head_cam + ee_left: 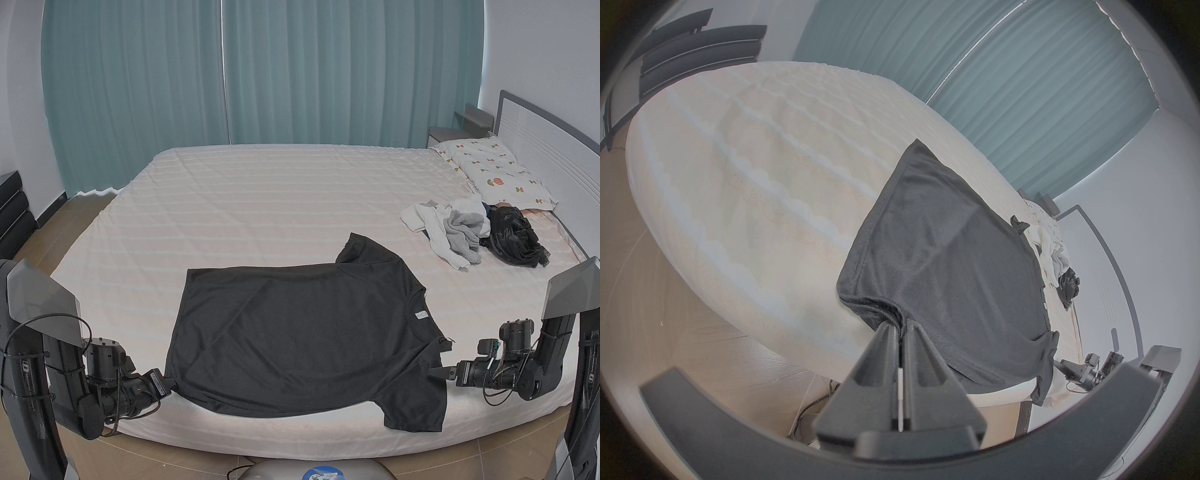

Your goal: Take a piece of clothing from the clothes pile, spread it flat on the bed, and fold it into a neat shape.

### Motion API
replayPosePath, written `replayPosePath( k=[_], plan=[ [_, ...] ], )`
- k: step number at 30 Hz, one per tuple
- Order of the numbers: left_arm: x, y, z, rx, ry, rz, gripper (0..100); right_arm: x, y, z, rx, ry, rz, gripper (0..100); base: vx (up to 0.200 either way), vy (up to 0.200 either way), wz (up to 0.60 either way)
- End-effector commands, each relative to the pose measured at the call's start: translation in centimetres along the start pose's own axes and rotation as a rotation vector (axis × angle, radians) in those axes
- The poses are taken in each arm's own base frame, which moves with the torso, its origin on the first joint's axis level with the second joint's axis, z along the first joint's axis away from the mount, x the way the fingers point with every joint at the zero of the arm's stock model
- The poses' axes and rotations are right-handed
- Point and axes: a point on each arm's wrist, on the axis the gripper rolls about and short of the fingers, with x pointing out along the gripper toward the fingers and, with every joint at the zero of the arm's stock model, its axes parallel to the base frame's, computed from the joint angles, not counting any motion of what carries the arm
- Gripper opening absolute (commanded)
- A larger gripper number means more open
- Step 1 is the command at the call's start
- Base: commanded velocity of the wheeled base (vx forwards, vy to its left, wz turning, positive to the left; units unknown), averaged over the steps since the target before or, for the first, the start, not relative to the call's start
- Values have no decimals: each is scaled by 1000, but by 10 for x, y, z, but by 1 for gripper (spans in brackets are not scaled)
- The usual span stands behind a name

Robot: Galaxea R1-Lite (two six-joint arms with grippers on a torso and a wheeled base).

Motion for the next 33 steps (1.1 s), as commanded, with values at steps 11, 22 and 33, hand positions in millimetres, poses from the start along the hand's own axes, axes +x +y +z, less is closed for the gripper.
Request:
replayPosePath(
  k=[11,22,33],
  plan=[
    [0,0,-1,0,7,-4,0,16,11,-19,-54,52,47,100,0,0,0],
    [0,1,-1,0,10,-1,0,12,15,-21,-57,60,73,0,0,0,0],
    [2,2,-3,5,14,9,0,-8,15,-26,9,-14,95,0,0,0,0]
  ],
)
